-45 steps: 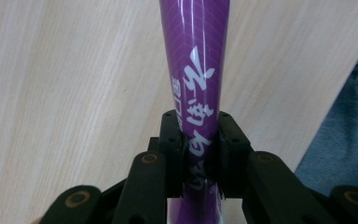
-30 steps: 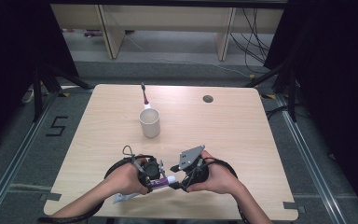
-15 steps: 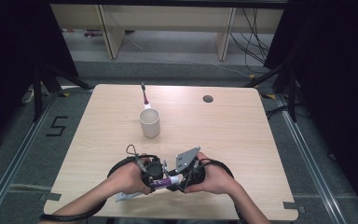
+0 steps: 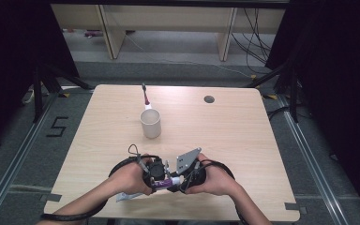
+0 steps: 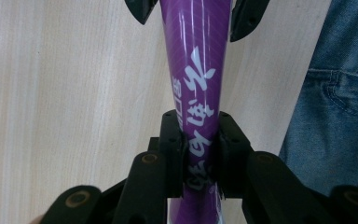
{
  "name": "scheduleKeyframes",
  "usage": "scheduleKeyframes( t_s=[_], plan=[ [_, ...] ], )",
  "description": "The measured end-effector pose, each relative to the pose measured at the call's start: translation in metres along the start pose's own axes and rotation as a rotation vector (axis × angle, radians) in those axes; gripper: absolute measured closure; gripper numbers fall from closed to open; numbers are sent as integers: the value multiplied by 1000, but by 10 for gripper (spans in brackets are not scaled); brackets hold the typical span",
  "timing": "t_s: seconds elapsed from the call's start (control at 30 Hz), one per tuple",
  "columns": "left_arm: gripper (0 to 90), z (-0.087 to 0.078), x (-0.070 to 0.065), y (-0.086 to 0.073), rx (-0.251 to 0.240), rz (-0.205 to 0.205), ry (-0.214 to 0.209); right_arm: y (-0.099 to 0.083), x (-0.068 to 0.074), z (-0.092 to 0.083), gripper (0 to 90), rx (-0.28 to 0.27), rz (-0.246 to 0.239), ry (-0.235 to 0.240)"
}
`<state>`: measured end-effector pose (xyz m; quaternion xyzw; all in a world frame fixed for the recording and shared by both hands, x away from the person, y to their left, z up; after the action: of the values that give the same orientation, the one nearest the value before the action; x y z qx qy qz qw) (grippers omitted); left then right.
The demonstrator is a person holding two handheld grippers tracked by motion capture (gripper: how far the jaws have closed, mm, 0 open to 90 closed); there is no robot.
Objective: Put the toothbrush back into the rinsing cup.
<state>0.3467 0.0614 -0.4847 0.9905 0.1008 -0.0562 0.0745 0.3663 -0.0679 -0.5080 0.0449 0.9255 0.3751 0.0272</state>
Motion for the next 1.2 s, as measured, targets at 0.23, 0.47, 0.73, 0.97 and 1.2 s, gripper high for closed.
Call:
scheduleKeyframes(
  t_s=[0.23, 0.47, 0.73, 0.97, 1.2],
  plan=[
    [753, -3, -3, 3, -3, 16, -2, 1, 1, 1, 545, -5, -19, 0],
    [753, -6, -4, 3, -12, 17, -5, -2, 4, 1, 555, 14, 3, 10],
    [753, -7, -3, 4, -15, 24, -14, -2, 5, 0, 590, 13, 14, 26],
    [753, -10, -2, 8, -16, 31, -19, 0, 2, -2, 592, -36, -14, 39],
    [753, -13, -3, 11, -12, 46, -15, -2, 3, -7, 603, -56, 0, 21]
  ],
)
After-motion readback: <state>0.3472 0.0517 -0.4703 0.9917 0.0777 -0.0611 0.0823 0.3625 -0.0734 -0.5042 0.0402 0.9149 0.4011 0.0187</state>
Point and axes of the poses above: each handheld gripper's, and its own axes: z roughly forward along the jaws, y roughly out of its top, x roughly to its left, the point moved 5 cm from there along z, roughly forward along the jaws, and after that the axes turned 7 degrees about -y, right-handed, at the moved point
